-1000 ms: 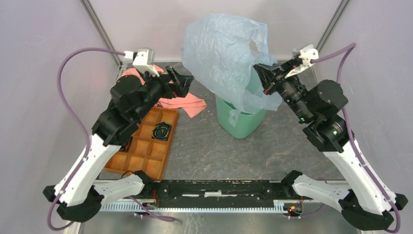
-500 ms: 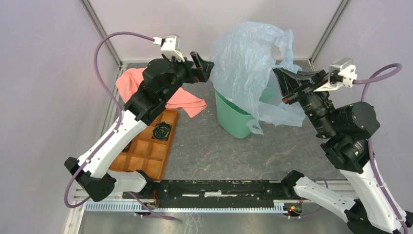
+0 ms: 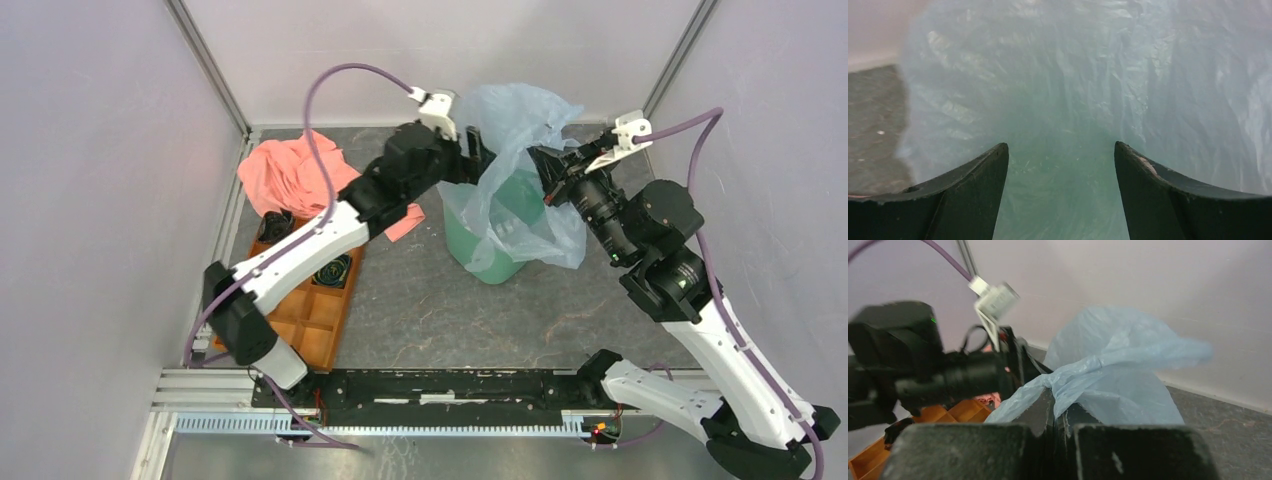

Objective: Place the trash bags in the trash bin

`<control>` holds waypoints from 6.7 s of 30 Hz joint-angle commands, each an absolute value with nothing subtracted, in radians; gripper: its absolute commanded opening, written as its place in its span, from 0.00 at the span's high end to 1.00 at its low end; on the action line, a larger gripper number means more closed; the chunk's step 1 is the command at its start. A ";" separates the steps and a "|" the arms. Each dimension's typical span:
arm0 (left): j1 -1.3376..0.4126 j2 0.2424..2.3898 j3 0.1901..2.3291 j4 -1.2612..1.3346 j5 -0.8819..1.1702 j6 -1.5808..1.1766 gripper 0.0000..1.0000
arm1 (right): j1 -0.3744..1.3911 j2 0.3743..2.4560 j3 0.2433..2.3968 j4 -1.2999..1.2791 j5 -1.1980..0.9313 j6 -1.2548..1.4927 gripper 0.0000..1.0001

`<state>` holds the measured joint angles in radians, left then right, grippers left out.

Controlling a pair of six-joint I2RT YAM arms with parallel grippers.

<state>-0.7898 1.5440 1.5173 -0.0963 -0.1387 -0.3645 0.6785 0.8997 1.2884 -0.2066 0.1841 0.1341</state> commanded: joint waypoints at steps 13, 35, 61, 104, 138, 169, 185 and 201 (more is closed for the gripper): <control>-0.828 1.728 1.537 -0.247 -0.030 -0.334 0.16 | 0.603 1.022 1.209 -0.148 0.247 0.112 1.00; -0.957 1.368 1.215 -0.167 0.179 -0.730 0.14 | 0.484 1.111 1.160 -0.238 -0.255 0.200 1.00; -0.935 1.134 1.365 -0.407 -0.348 -0.352 0.04 | 0.482 1.059 1.281 -0.174 -0.216 0.176 0.99; -0.839 1.189 1.250 -0.251 -0.207 -0.409 0.28 | 0.481 1.140 1.321 -0.115 -0.304 0.230 0.99; -0.820 1.295 1.258 0.266 0.338 -0.648 0.00 | 0.508 1.127 1.119 0.424 -0.329 0.771 0.99; -0.770 1.285 1.129 0.300 0.353 -0.651 0.12 | 0.555 1.103 1.121 0.388 -0.224 0.743 0.99; -0.770 1.380 1.164 0.508 0.408 -0.803 0.07 | 0.558 1.111 1.095 0.431 -0.265 0.792 0.99; -0.688 1.340 1.070 0.396 0.324 -0.810 0.98 | 0.560 1.069 1.192 0.010 -0.182 0.388 0.11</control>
<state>-0.7303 1.4204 1.1172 0.4229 0.3725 -0.8185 0.5549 1.0893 1.0966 0.2024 -0.2249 0.5991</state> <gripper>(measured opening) 0.062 0.810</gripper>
